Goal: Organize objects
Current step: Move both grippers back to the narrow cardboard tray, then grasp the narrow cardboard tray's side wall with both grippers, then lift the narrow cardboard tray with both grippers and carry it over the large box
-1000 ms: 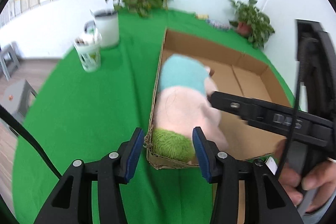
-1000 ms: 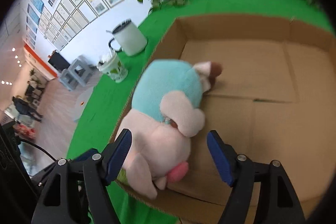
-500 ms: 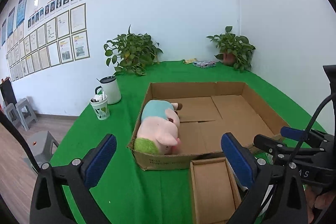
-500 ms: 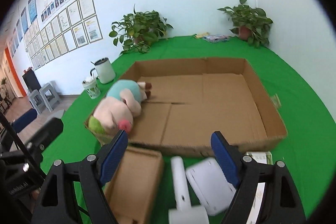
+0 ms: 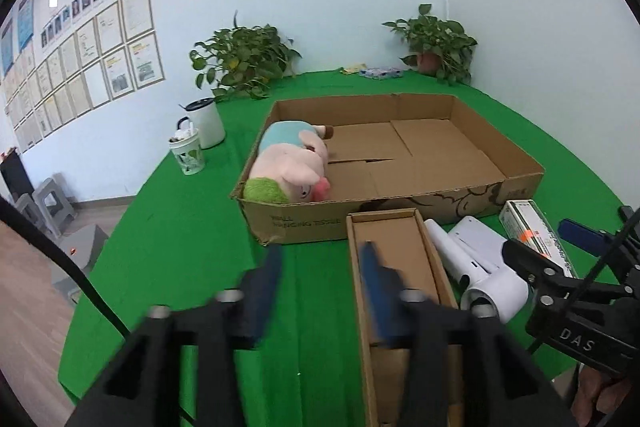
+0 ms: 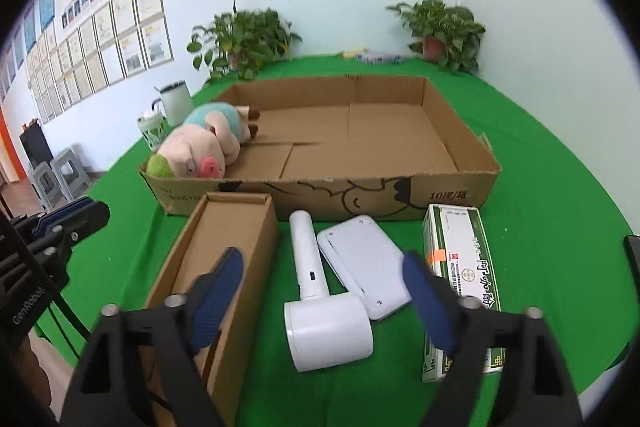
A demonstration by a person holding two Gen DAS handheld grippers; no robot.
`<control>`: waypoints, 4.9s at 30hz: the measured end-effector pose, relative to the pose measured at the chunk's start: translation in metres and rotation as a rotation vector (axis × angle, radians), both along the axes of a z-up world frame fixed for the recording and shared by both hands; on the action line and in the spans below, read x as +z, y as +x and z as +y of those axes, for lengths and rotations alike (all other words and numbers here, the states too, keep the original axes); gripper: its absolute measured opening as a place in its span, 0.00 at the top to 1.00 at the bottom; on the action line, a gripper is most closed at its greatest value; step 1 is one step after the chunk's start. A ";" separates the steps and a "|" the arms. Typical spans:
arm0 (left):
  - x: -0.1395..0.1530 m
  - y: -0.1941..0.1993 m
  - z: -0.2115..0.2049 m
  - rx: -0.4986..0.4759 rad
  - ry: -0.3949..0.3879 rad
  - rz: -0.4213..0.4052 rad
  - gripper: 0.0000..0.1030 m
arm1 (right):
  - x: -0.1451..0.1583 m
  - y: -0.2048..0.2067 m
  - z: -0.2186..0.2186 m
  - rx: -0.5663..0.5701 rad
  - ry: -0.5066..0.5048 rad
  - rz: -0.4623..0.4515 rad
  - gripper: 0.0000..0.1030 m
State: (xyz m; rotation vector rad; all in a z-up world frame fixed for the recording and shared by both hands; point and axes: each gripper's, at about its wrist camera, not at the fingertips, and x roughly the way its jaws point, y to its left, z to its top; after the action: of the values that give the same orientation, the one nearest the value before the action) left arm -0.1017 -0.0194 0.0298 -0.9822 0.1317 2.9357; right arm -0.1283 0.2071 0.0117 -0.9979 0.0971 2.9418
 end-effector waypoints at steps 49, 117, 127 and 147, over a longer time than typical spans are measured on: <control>0.002 0.023 -0.056 0.011 0.156 -0.061 0.03 | 0.001 0.045 -0.037 0.431 -0.332 -0.103 0.21; -0.074 0.047 -0.001 -0.182 0.303 -0.307 0.82 | -0.059 0.049 -0.053 0.207 -0.049 -0.244 0.85; -0.028 0.031 0.007 -0.201 0.263 -0.175 0.84 | -0.026 0.035 -0.049 0.174 -0.056 -0.111 0.85; 0.067 -0.047 0.037 -0.307 0.221 -0.005 0.85 | 0.041 -0.023 -0.022 0.092 -0.036 0.086 0.85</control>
State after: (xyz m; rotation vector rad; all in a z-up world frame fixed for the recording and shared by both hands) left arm -0.1491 0.0172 0.0968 -0.8517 -0.0389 2.6020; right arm -0.1513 0.1854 0.0529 -0.9038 0.1093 3.0769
